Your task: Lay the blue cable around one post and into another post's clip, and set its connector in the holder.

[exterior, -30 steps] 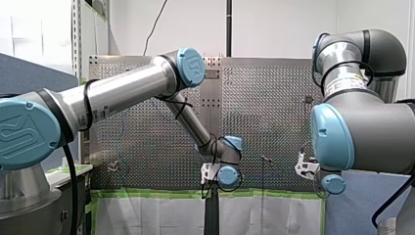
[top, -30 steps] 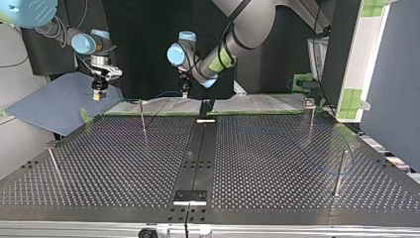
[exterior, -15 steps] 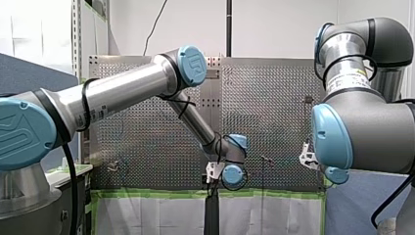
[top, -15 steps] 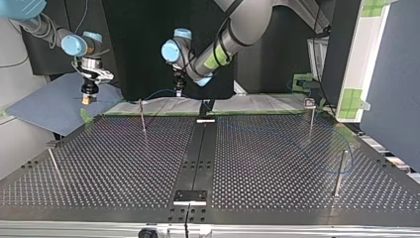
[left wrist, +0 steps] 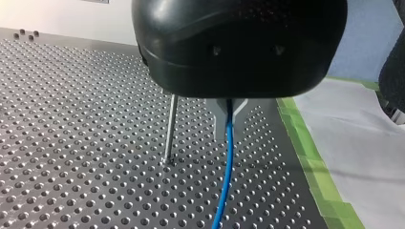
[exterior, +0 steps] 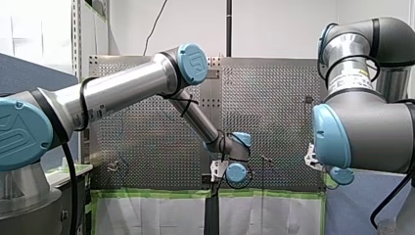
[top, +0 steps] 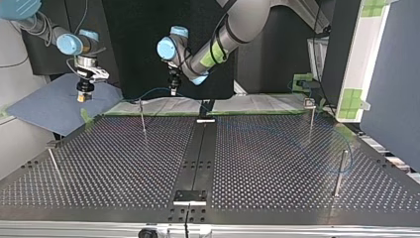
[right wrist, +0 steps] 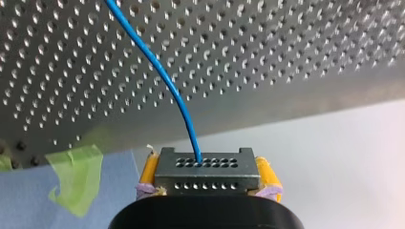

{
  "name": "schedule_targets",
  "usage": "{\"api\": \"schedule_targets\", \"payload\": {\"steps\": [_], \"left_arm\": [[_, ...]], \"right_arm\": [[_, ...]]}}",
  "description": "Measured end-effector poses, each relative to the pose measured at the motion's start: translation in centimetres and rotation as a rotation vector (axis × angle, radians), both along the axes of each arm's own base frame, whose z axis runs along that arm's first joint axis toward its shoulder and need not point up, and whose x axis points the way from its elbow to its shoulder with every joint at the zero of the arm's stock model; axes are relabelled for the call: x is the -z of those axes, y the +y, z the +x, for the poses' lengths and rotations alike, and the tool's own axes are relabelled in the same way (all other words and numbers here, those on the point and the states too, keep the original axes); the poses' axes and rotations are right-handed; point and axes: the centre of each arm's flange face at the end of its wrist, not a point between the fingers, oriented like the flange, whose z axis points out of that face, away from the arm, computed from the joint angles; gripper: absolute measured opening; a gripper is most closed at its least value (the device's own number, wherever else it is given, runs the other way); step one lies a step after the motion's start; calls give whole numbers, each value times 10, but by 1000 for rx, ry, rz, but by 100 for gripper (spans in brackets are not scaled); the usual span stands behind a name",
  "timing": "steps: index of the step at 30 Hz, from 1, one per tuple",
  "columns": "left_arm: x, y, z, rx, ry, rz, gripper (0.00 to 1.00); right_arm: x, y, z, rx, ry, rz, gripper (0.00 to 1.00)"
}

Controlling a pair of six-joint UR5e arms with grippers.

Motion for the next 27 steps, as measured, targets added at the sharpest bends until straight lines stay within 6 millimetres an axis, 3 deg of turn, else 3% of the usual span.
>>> {"api": "schedule_targets", "payload": {"steps": [7, 18, 27], "left_arm": [[-3, -2, 3, 8, -2, -9, 0], [-17, -11, -1, 41, 6, -11, 0], [-22, -7, 10, 28, 7, -39, 0]], "right_arm": [[2, -2, -12, 2, -27, 1, 0], [1, -4, -13, -15, -29, 1, 0], [1, -6, -14, -15, -33, 2, 0]]}}
